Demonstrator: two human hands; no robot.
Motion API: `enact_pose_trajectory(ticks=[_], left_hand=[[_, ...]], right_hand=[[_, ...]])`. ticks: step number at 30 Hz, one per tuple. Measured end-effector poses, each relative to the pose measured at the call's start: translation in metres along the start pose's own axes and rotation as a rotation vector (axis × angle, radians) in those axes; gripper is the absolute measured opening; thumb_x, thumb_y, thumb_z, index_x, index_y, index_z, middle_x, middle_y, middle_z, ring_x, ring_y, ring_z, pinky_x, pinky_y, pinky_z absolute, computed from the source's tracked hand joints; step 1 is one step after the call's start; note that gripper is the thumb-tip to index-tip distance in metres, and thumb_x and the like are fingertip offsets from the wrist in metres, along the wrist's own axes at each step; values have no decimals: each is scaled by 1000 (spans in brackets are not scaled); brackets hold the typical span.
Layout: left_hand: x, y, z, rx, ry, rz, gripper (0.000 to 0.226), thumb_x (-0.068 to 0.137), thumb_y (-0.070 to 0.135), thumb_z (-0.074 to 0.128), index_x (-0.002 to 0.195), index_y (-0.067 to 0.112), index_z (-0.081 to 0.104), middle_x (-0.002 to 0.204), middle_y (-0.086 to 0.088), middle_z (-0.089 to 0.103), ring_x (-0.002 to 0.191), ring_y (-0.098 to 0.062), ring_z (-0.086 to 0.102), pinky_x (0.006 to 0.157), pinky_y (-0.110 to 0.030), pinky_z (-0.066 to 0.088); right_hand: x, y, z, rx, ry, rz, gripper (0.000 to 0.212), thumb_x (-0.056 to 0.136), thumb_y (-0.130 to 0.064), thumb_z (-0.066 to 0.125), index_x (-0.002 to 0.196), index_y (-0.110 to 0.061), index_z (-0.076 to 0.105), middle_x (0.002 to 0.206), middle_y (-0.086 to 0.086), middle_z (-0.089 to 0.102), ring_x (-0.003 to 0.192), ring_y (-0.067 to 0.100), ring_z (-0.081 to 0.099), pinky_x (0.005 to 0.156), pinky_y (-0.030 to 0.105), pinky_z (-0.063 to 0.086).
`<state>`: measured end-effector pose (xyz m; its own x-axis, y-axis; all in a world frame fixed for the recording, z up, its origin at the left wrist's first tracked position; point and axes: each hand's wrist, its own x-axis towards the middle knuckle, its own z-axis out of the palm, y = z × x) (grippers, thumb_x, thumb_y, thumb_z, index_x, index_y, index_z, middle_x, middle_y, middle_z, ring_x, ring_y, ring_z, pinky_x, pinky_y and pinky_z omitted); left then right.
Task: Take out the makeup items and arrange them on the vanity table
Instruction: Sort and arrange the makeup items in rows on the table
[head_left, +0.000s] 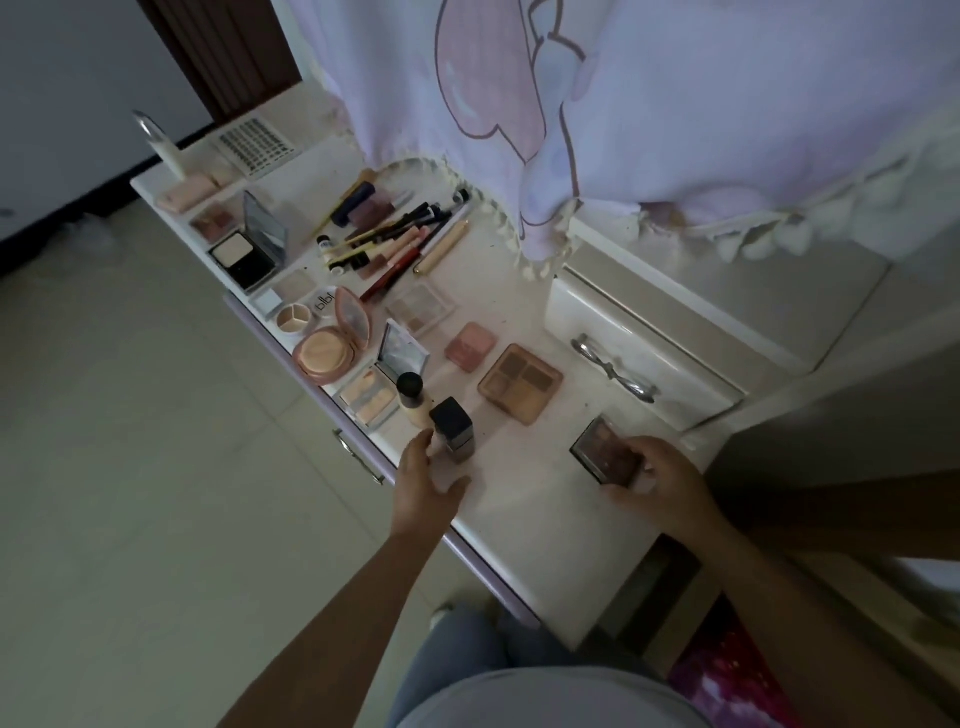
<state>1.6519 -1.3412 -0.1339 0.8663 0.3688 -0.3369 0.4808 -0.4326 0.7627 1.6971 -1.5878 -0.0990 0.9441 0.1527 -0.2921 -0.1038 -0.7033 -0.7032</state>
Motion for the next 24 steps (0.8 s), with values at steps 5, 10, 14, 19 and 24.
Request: enact_pose_trajectory(ticks=[5, 10, 14, 19, 24], left_hand=[[-57, -4, -13, 34, 39, 150, 46, 74, 7, 73, 115, 0, 53, 100, -4, 50, 88, -19, 55, 83, -30, 50], [-64, 36, -36, -271, -365, 167, 56, 76, 7, 71, 124, 20, 43, 111, 13, 50, 102, 1, 52, 80, -4, 46], [-65, 57, -51, -520, -544, 223, 55, 78, -15, 58, 113, 25, 45, 109, 10, 56, 96, 7, 60, 77, -9, 48], [-72, 55, -58, -572, -499, 201, 51, 75, -22, 54, 102, 21, 56, 96, 4, 63, 83, 2, 66, 72, -13, 52], [-77, 49, -65, -627, -511, 151, 57, 77, -22, 50, 120, 15, 47, 99, -2, 61, 84, -1, 66, 74, -16, 53]], right_hand=[[-27, -38, -13, 187, -71, -73, 43, 69, -8, 76, 102, -26, 55, 97, -15, 54, 92, 1, 51, 78, 12, 41], [-52, -79, -17, 139, -238, -244, 45, 70, -9, 75, 93, -39, 52, 95, -21, 56, 93, -3, 54, 75, 5, 45], [-68, -96, -10, 107, -264, -336, 42, 72, -11, 74, 93, -39, 52, 93, -23, 56, 90, -9, 56, 77, 0, 42], [-76, -99, -3, 100, -249, -334, 32, 71, -11, 74, 97, -28, 64, 85, -26, 57, 87, -21, 53, 72, -2, 41], [-77, -99, 5, 293, -262, -193, 40, 74, 0, 67, 79, -39, 64, 67, -26, 67, 75, -16, 61, 60, -1, 44]])
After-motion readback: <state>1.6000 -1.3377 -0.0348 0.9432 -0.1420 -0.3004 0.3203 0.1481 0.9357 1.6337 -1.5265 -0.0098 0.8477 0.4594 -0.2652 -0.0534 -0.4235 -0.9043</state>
